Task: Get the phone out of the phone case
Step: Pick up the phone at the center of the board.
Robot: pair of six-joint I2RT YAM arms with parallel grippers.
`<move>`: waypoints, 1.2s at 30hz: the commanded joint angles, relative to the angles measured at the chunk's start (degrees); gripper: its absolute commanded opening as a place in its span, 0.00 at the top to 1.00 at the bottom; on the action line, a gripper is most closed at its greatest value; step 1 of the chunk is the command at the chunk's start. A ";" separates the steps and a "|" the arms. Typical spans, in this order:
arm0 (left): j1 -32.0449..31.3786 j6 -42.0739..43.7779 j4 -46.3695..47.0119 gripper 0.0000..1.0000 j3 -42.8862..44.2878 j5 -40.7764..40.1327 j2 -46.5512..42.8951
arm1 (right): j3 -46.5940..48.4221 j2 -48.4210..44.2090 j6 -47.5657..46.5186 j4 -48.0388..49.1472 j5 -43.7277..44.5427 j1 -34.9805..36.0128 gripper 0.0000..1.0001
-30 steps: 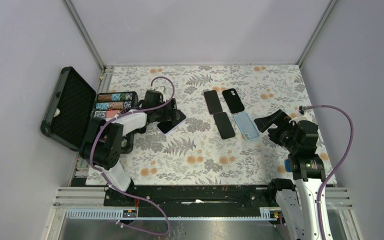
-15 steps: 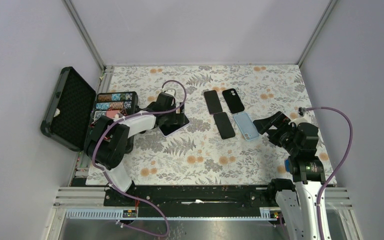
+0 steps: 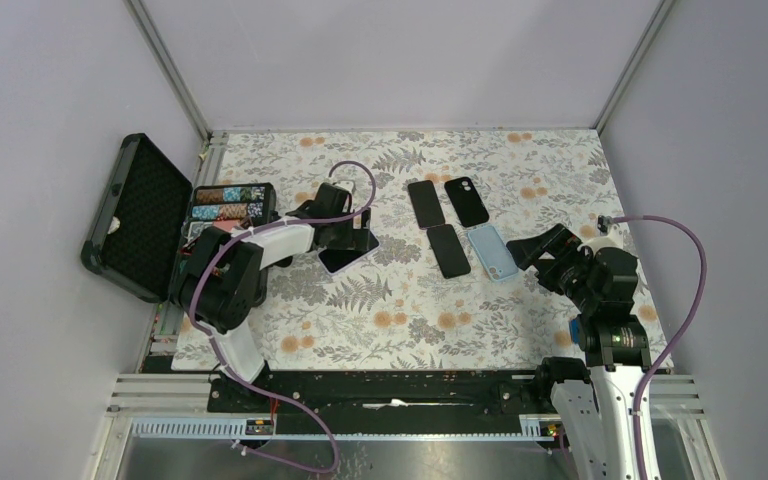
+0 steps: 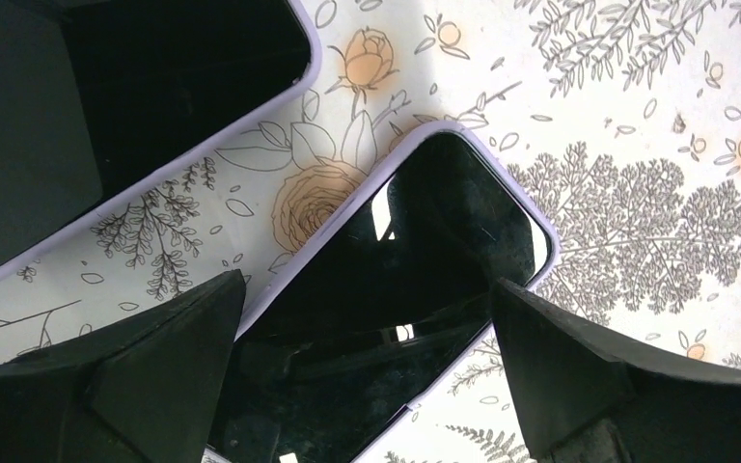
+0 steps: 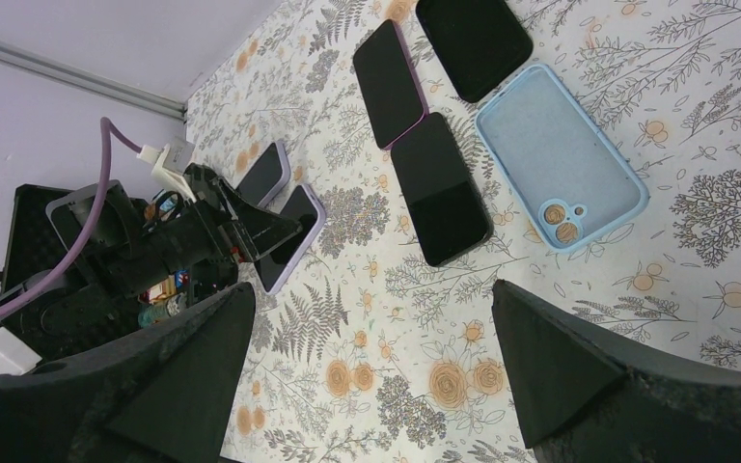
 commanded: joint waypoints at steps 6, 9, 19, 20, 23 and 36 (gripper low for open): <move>1.31 0.40 -9.32 0.01 0.91 8.16 -5.29 | -0.05 -0.49 -1.13 1.39 -1.19 -0.22 0.00; 0.97 -0.01 -8.64 0.01 -0.33 10.95 -6.40 | -0.25 -0.41 -0.98 1.47 -1.31 -0.22 0.00; -4.18 0.80 -10.30 0.01 -0.51 3.68 -2.84 | -0.82 -0.67 -1.12 1.48 -1.26 -0.22 0.00; -4.79 0.84 -10.67 0.01 -0.27 3.03 -2.50 | -0.97 -0.72 -1.17 1.48 -1.27 -0.22 0.00; -6.59 1.04 -10.61 0.01 -0.39 1.52 -2.52 | -1.34 -1.05 -1.23 1.47 -1.31 -0.22 0.00; -9.70 15.18 -11.74 0.01 0.02 1.22 -7.18 | -0.98 -0.46 -2.12 1.47 -2.09 -0.22 0.00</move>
